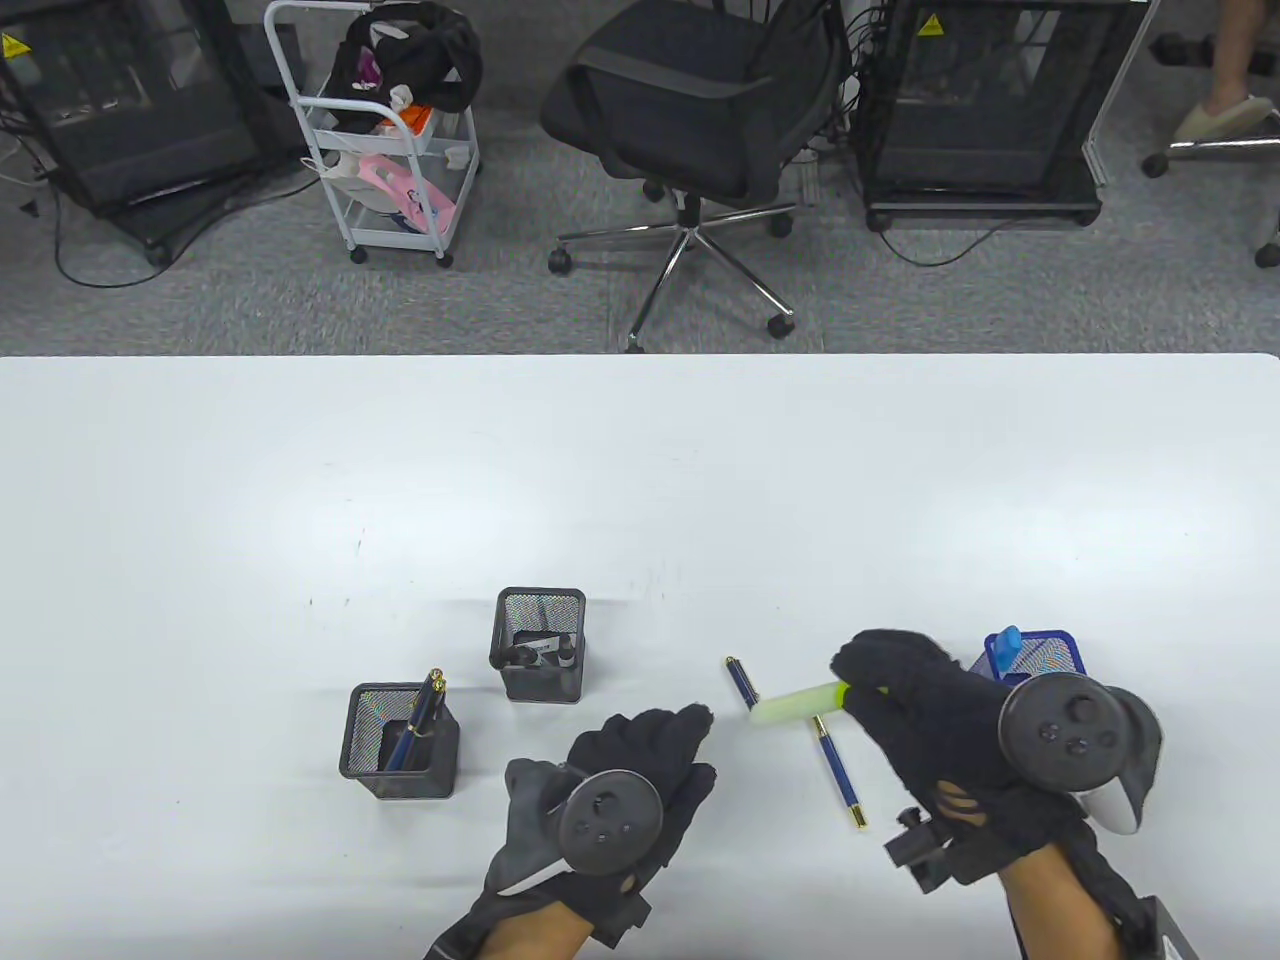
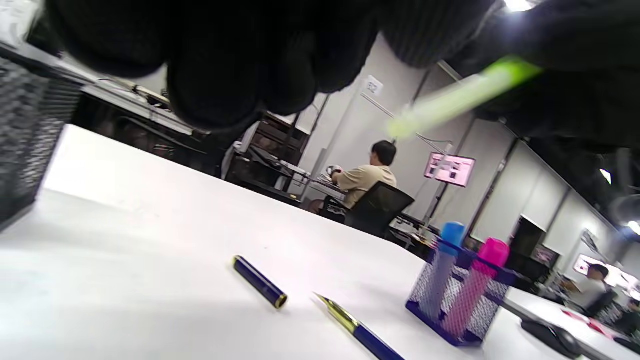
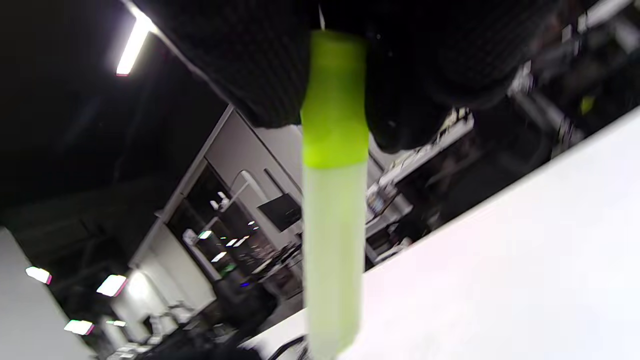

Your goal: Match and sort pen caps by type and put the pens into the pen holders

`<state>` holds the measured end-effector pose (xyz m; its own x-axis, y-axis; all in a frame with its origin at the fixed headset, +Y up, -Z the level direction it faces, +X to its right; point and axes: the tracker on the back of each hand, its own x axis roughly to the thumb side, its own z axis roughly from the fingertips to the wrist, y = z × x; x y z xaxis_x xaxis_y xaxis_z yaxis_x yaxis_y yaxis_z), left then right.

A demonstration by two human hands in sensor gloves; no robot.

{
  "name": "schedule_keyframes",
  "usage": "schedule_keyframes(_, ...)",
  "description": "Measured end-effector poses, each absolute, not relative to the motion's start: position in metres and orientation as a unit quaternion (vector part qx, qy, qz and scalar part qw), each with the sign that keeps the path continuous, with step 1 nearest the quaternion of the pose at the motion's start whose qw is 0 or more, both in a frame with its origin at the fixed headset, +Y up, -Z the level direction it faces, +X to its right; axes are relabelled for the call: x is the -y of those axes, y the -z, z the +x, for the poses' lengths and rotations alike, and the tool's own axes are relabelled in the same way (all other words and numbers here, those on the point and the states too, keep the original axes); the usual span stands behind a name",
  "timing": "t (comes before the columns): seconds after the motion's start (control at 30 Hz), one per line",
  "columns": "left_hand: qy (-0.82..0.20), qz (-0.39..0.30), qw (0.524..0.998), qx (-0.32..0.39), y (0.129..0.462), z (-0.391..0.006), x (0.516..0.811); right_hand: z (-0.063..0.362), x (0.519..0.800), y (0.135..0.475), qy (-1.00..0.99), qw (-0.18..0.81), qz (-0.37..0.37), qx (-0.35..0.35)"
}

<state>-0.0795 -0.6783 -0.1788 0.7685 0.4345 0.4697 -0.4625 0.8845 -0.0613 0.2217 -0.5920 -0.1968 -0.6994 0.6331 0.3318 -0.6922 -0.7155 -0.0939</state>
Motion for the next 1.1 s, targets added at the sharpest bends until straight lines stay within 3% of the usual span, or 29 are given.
schedule_keyframes(0.13, -0.263, 0.032, 0.937, 0.226, 0.184, -0.089, 0.679, 0.251, 0.550, 0.195, -0.953, 0.244, 0.081, 0.160)
schedule_keyframes(0.27, -0.251, 0.028, 0.939, 0.235, 0.183, -0.085, 0.681, 0.279, 0.540, 0.200, -0.974, 0.155, 0.000, 0.164)
schedule_keyframes(0.5, -0.238, 0.014, 0.942, 0.238, 0.183, -0.082, 0.682, 0.306, 0.587, 0.217, -0.994, 0.055, -0.059, 0.068)
schedule_keyframes(0.73, -0.231, -0.013, 0.944, 0.237, 0.184, -0.081, 0.686, 0.307, 0.633, 0.231, -0.992, 0.100, -0.080, 0.010)
schedule_keyframes(1.1, -0.224, -0.025, 0.946, 0.234, 0.186, -0.080, 0.689, 0.314, 0.643, 0.234, -0.985, 0.146, -0.091, 0.020)
